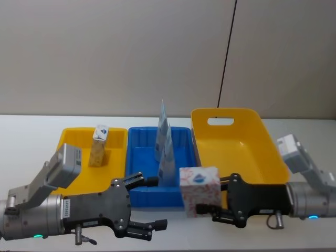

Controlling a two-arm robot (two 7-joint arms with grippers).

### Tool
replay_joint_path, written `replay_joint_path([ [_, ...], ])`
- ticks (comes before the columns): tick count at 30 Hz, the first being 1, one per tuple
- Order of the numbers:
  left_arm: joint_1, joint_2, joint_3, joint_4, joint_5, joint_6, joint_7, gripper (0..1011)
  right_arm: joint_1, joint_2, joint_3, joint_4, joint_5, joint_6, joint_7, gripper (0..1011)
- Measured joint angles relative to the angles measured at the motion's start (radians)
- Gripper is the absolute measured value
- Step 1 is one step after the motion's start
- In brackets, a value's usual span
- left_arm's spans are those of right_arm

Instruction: Bimanual collaborative sorting of washing and personal care products

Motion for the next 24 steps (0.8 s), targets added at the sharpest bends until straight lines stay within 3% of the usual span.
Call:
replay_joint_path([
  [9, 0.000, 0.000, 0.000, 0.000, 0.000, 0.000, 0.000, 1001, -0.074, 0.069, 0.055, -0.072, 0.030, 0.016, -0.110, 374],
  [24, 0.000, 0.000, 0.000, 0.000, 0.000, 0.000, 0.001, 1001, -0.147, 0.116, 0.131, -0.114, 0.034, 0.037, -0.297, 374],
])
